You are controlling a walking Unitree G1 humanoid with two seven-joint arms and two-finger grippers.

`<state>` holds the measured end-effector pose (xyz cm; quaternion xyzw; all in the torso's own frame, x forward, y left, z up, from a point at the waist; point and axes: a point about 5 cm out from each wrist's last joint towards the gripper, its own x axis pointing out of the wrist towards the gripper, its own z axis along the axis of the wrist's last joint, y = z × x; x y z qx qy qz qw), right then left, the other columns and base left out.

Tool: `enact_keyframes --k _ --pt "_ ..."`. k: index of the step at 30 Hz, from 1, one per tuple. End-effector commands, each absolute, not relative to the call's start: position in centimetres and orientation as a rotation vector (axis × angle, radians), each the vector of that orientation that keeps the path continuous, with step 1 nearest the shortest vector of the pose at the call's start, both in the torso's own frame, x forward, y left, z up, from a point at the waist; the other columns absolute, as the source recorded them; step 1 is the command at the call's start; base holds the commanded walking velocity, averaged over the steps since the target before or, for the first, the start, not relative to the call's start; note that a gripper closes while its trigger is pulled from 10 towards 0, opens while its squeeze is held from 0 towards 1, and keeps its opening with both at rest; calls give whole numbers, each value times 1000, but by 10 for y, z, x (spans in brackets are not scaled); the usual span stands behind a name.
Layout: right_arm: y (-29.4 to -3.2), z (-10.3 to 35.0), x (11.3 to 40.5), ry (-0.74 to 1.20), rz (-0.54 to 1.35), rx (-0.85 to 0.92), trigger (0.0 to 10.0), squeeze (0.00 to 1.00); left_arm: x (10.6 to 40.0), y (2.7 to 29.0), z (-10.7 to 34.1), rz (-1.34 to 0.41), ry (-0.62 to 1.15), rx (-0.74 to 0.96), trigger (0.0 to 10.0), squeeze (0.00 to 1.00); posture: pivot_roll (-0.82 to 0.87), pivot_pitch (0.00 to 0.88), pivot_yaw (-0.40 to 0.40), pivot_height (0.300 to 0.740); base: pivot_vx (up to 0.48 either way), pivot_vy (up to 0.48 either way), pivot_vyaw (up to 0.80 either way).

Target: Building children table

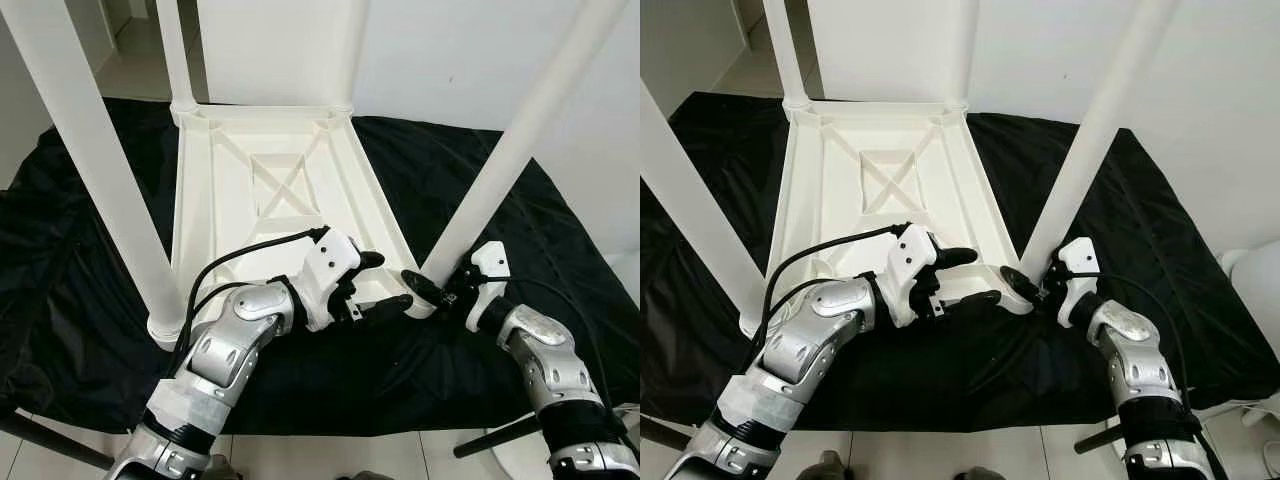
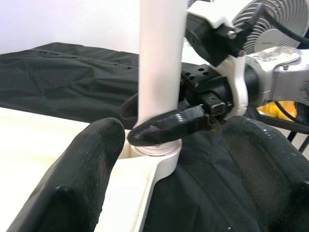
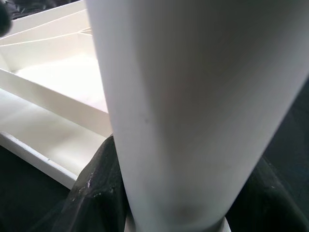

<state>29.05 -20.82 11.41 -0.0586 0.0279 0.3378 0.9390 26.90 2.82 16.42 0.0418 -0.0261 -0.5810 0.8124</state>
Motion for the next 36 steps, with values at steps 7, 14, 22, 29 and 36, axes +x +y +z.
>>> enact_keyframes --k 7,14,22,29,36 --pt "-204 104 289 102 451 -125 10000 0 270 23 167 -1249 -69 87 10000 0 32 0 -87 740 0 0 0" --pt "-177 101 285 78 136 23 10000 0 269 23 166 -1239 -71 81 10000 0 49 0 -115 740 0 0 0" --pt "-142 93 281 78 -60 33 10000 0 268 23 165 -1229 -73 79 10000 0 65 0 -130 740 0 0 0" --pt "-128 96 278 77 -33 91 10000 0 269 24 165 -1228 -74 80 10000 0 59 0 -124 740 0 0 0" --pt "-143 101 276 45 -35 70 10000 988 268 21 165 -1245 -77 84 10000 0 47 0 -115 740 0 0 0"
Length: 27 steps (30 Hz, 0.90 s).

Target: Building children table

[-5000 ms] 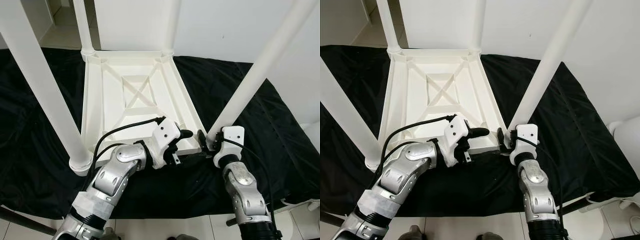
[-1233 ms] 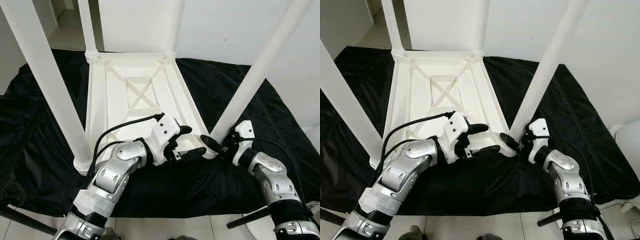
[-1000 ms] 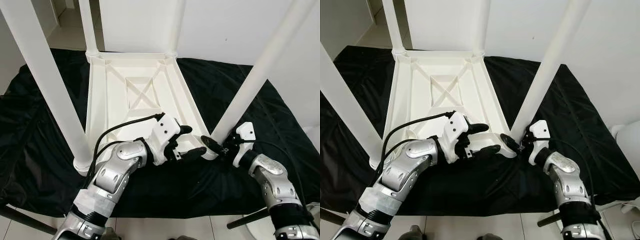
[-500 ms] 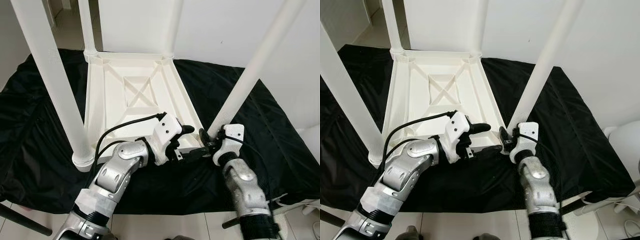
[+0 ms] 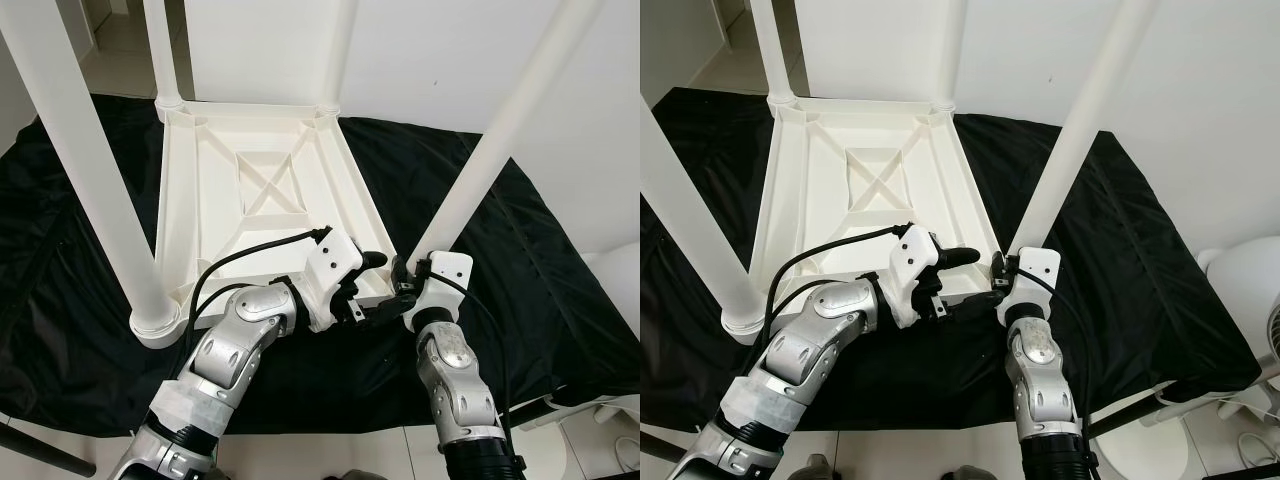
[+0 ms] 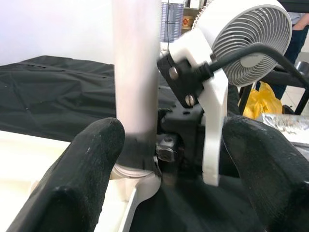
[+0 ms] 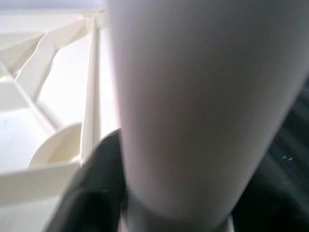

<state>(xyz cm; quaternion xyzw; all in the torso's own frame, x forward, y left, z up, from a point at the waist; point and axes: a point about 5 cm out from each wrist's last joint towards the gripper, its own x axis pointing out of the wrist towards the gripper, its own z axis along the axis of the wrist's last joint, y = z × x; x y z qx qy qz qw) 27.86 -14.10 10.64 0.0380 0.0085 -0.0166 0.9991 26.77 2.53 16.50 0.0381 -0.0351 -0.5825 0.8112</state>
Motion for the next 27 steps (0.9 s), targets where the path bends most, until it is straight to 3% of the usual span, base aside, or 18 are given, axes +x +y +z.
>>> enact_keyframes --k 1,15,16,19,27 --pt "-147 102 273 30 -13 74 10000 1000 268 22 164 -1248 -77 85 10000 0 43 0 -112 740 0 0 0" --pt "-187 105 253 6 256 -39 10000 1000 268 22 164 -1253 -78 93 10000 0 42 0 -104 740 0 0 0" --pt "-196 106 253 14 323 -59 10000 0 267 22 164 -1251 -79 98 10000 0 39 0 -101 740 0 0 0" --pt "-208 111 258 15 442 -108 10000 0 267 22 163 -1250 -83 110 10000 0 35 0 -96 740 0 0 0" --pt "-210 117 280 38 596 -190 10000 0 268 21 165 -1254 -89 118 10000 0 39 0 -88 740 0 0 0"
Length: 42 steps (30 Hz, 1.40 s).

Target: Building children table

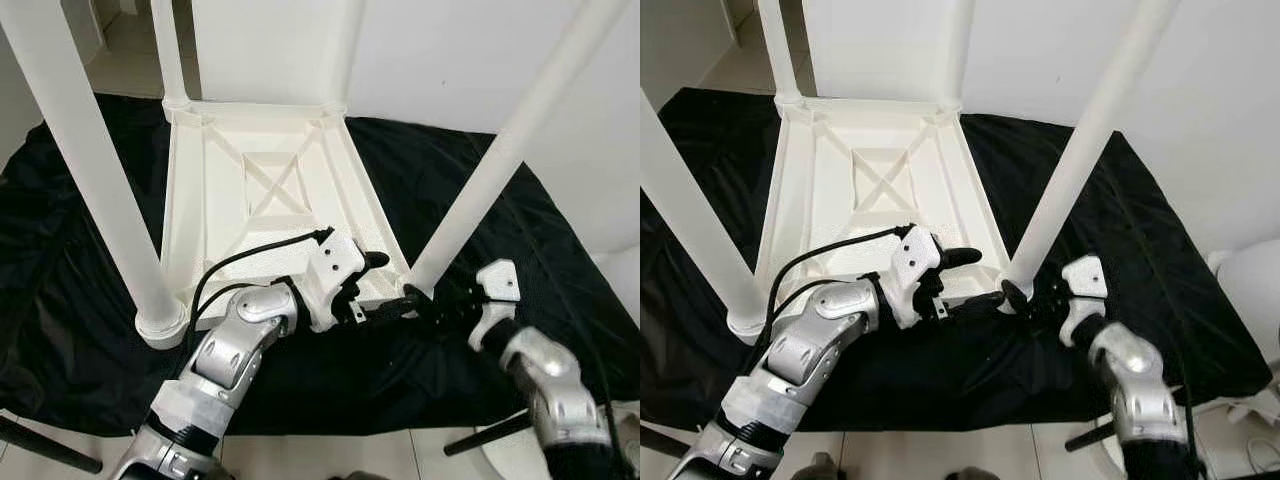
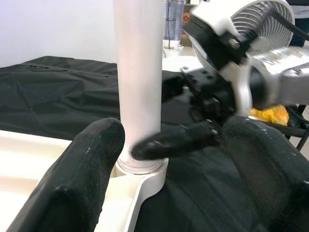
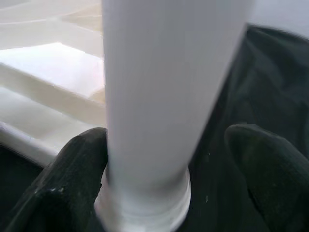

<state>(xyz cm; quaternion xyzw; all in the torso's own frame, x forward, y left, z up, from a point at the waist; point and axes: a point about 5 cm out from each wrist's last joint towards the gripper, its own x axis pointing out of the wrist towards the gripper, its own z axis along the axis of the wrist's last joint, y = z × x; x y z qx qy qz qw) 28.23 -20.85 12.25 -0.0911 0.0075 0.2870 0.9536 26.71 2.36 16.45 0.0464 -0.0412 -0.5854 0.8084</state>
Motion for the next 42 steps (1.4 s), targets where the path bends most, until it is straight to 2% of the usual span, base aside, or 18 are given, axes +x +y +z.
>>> enact_keyframes --k 1,8,9,10,23,24,29,34,36,40,42 --pt "-205 119 289 35 625 -206 10000 0 268 21 165 -1252 -90 119 10000 0 44 0 -88 740 0 0 0" --pt "-193 117 297 38 693 -206 10000 0 268 21 165 -1247 -90 121 10000 0 47 0 -86 740 0 0 0" --pt "-189 113 296 54 721 -181 3373 0 269 22 166 -1243 -88 118 10000 0 48 0 -85 740 0 0 0" --pt "-187 111 296 64 746 -162 0 0 269 22 166 -1240 -88 116 10000 0 48 0 -83 740 0 0 0" --pt "-194 100 284 80 755 -115 0 0 270 21 167 -1245 -85 110 10000 0 22 0 -62 740 0 0 0" --pt "-194 100 283 75 709 -103 10000 0 271 20 167 -1250 -86 110 10000 0 16 0 -58 740 0 0 0" --pt "-191 102 282 62 639 -87 10000 0 271 20 168 -1257 -88 110 10000 0 14 0 -57 740 0 0 0" --pt "-182 107 284 26 475 -53 10000 0 271 20 167 -1259 -88 111 10000 0 6 0 -55 740 0 0 0" --pt "-164 111 280 -17 297 -38 10000 0 270 19 167 -1253 -93 111 10000 0 6 0 -59 740 0 0 0" --pt "-155 114 278 -48 199 -28 10000 0 271 19 167 -1247 -98 113 10000 0 6 0 -58 740 0 0 0" --pt "-150 114 277 -36 87 2 10000 0 271 19 168 -1245 -100 114 10000 0 5 0 -58 740 0 0 0"
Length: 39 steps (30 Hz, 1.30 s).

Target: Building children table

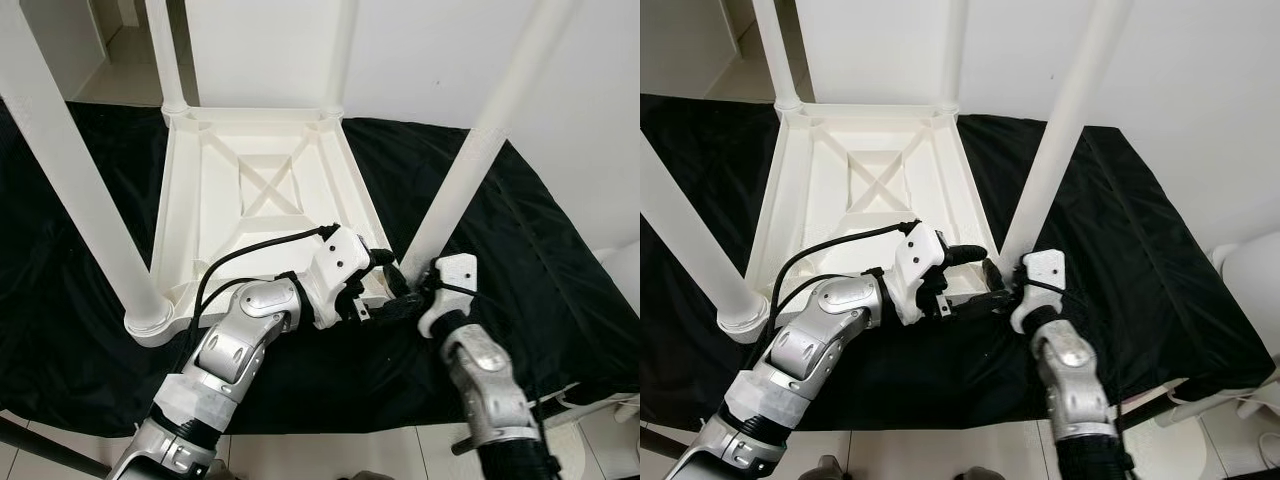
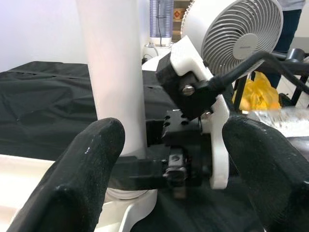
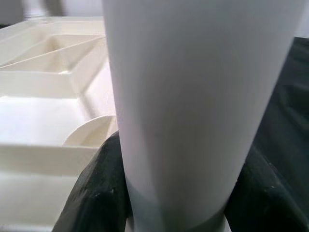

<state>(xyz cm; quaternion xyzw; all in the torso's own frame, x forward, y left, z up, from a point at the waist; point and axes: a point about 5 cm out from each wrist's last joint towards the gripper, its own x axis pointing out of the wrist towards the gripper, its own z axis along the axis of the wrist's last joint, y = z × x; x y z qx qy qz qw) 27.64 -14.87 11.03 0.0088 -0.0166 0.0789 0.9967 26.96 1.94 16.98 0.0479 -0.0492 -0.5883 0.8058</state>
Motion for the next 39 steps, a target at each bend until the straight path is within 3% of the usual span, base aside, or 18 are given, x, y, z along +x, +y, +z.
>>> enact_keyframes --k 1,6,11,12,15,16,22,23,25,26,30,32,39 --pt "-149 114 276 -30 60 9 10000 0 271 19 168 -1244 -100 114 10000 0 5 0 -58 740 0 0 0" --pt "-133 119 273 -56 -121 69 10000 0 271 18 167 -1235 -106 122 10000 0 10 0 -60 740 0 0 0" --pt "-122 124 273 -72 -88 73 10000 0 270 19 167 -1228 -109 123 10000 0 10 0 -59 740 0 0 0" --pt "-124 126 272 -71 -89 72 10000 90 270 19 167 -1228 -109 125 10000 0 12 0 -62 740 0 0 0" --pt "-125 126 272 -73 -87 75 10000 90 270 19 167 -1228 -110 126 10000 0 12 0 -62 740 0 0 0" --pt "-128 127 270 -83 -62 84 10000 1000 271 19 167 -1225 -111 127 10000 0 11 0 -65 740 0 0 0" --pt "-146 129 261 -117 27 75 10000 1000 271 21 167 -1218 -112 126 10000 0 16 0 -73 740 0 0 0" --pt "-154 128 258 -112 57 56 10000 553 270 22 167 -1218 -110 125 10000 0 18 0 -73 740 0 0 0" --pt "-159 126 256 -108 76 42 10000 553 270 23 166 -1217 -108 125 10000 0 18 0 -73 740 0 0 0" --pt "-163 125 254 -102 100 41 10000 0 270 23 166 -1217 -107 125 10000 0 20 0 -75 740 0 0 0" --pt "-177 120 249 -87 177 4 10000 0 270 26 166 -1217 -105 126 10000 0 21 0 -75 740 0 0 0" --pt "-195 116 249 -58 301 -55 10000 0 270 31 165 -1245 -91 103 10000 0 23 0 -68 740 0 0 0" --pt "-205 114 266 18 518 -124 10000 0 267 32 166 -1278 -98 96 10000 0 23 0 -60 740 0 0 0"
